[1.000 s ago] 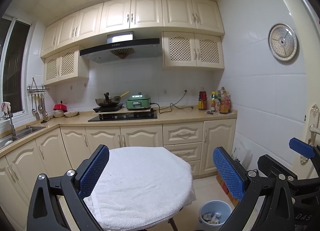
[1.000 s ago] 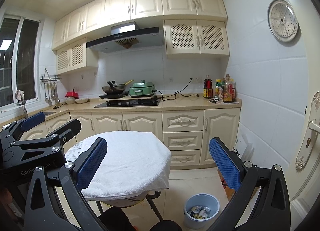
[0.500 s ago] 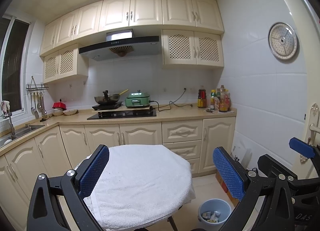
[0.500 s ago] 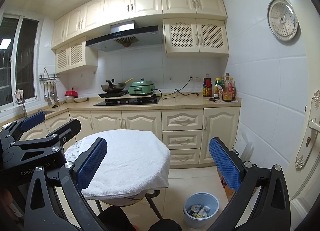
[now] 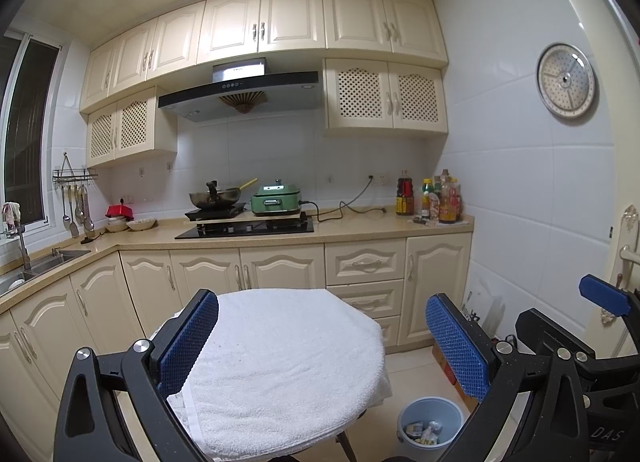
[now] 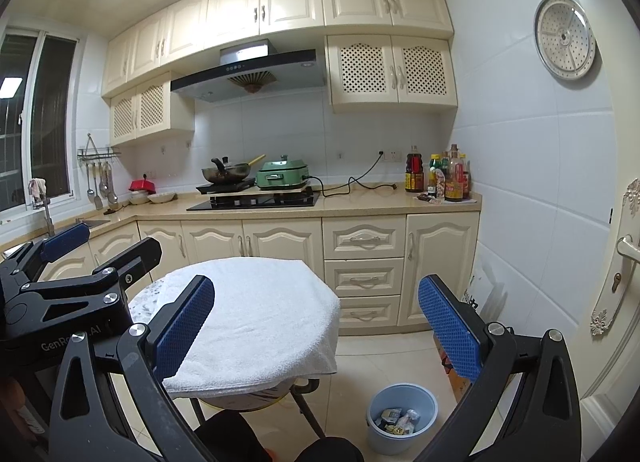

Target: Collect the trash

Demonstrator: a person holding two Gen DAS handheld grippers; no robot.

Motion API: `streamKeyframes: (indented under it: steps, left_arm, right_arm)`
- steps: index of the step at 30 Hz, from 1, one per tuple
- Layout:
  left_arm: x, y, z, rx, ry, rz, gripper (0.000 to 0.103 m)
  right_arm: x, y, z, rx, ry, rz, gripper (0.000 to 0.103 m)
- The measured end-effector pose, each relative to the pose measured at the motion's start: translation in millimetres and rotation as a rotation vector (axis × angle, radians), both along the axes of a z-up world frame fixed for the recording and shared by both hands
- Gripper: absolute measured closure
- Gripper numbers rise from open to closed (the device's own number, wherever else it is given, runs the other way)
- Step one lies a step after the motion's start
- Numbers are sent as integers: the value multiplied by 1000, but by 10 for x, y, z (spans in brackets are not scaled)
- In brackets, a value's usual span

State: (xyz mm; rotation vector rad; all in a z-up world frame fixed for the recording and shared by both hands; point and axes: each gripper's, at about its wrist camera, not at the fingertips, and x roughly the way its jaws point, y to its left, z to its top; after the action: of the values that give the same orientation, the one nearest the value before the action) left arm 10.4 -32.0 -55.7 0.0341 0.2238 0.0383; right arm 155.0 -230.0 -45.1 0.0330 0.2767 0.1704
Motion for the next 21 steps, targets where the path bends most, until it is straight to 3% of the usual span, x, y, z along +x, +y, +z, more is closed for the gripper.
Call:
streamKeyframes:
  steps: [21]
  left_arm:
    - [5, -14, -28, 4, -5, 6, 1]
  right_arm:
    - [-1, -21, -15, 0, -3, -3, 0]
